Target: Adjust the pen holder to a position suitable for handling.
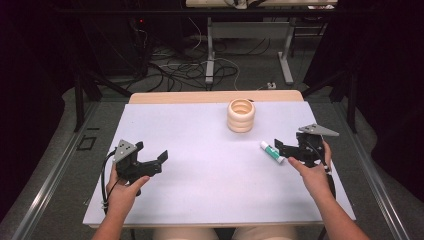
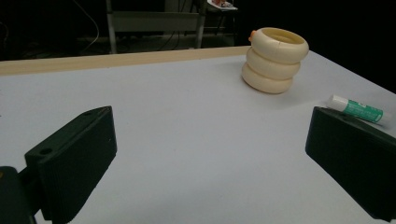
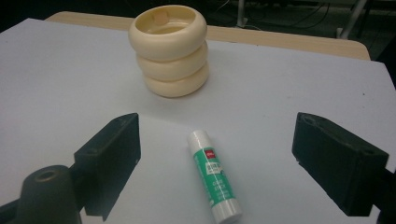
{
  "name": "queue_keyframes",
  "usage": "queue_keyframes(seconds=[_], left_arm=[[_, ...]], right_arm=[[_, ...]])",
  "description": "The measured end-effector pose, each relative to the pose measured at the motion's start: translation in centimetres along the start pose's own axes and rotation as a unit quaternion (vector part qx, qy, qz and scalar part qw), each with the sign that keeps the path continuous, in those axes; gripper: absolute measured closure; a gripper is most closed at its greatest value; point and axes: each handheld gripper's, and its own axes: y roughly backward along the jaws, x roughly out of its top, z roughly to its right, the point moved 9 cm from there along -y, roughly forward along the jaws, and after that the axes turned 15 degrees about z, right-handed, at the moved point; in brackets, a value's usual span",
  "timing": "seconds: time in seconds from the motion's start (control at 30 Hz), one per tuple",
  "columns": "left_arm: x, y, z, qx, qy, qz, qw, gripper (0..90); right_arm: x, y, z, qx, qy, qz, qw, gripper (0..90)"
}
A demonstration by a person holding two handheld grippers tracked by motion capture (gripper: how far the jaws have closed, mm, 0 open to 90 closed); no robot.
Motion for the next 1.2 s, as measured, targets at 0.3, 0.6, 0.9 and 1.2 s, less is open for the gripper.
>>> queue_keyframes(seconds=[0.3,0.6,0.9,1.2], left_arm=[[-0.5,0.0,0.1,0.002,0.0,-0.01,1.0,1.9],[-0.5,0.0,0.0,0.004,0.0,-0.009,1.0,1.9],[-0.5,0.0,0.0,0.004,0.003,-0.01,0.9999,2.0],[-0.6,-0.1,0.0,0.003,0.003,-0.011,0.9999,2.1]], right_arm=[[2.1,-1.6,-0.7,0.006,0.023,-0.013,0.9996,18.1],[4.6,-3.2,-1.0,0.007,0.039,-0.026,0.9989,21.7],[6.1,-5.2,-1.2,0.007,0.039,-0.047,0.9981,22.4],[7.2,-7.1,-1.2,0.009,0.033,-0.062,0.9975,23.3]])
